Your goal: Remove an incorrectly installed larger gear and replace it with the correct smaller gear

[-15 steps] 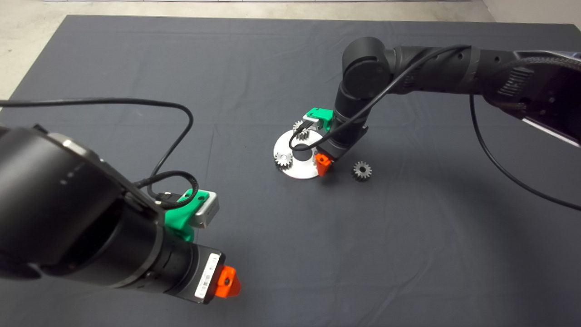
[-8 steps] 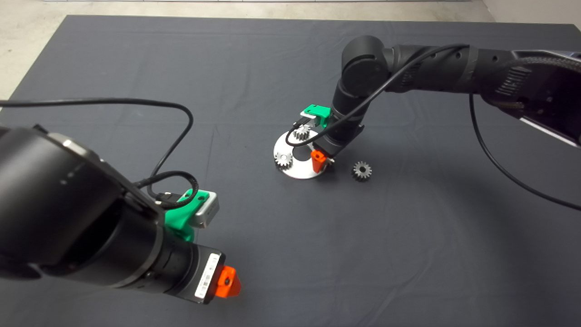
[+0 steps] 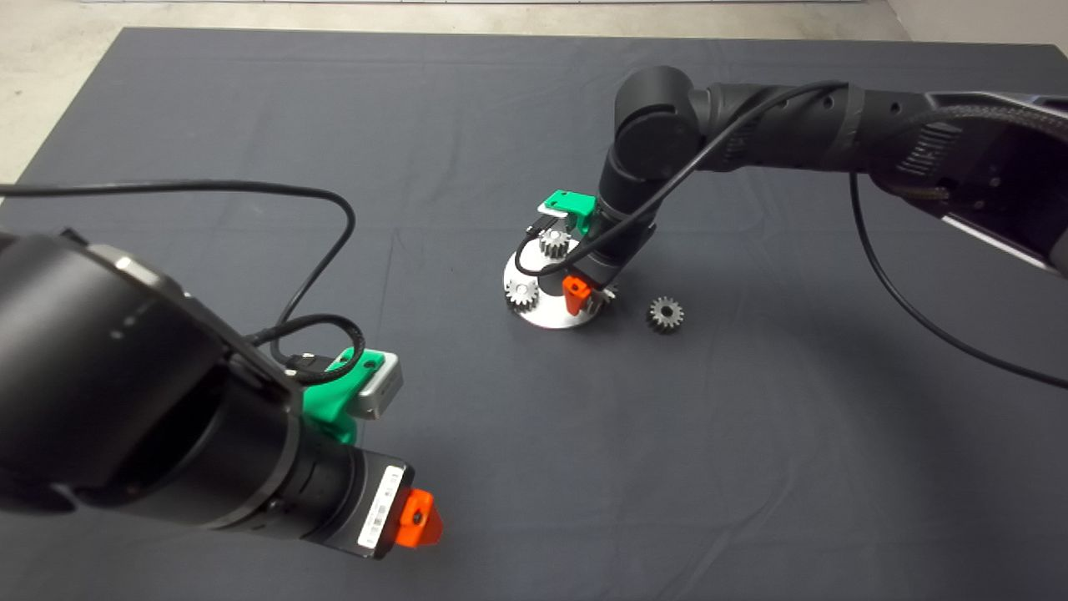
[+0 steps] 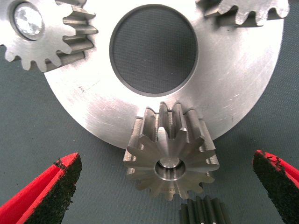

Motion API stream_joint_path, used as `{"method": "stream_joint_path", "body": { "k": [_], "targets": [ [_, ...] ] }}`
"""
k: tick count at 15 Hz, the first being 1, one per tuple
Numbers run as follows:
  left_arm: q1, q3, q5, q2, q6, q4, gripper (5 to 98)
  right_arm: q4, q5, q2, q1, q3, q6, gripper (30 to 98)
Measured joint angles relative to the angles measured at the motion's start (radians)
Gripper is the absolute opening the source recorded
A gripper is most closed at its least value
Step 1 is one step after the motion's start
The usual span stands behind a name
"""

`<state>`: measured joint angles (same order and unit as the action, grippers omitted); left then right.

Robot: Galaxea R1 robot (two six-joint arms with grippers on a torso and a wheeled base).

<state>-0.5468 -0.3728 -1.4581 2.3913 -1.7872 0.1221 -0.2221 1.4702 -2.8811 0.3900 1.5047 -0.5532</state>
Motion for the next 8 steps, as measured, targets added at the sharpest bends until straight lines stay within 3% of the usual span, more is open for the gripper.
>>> {"method": "stream_joint_path", "body": {
  "k": [8],
  "targets": [
    [0.0,0.0,0.0,0.0,0.0,0.0,98.2,-0.026,0.003,0.0,-0.008,0.0,0.033,96.8]
  ]
}}
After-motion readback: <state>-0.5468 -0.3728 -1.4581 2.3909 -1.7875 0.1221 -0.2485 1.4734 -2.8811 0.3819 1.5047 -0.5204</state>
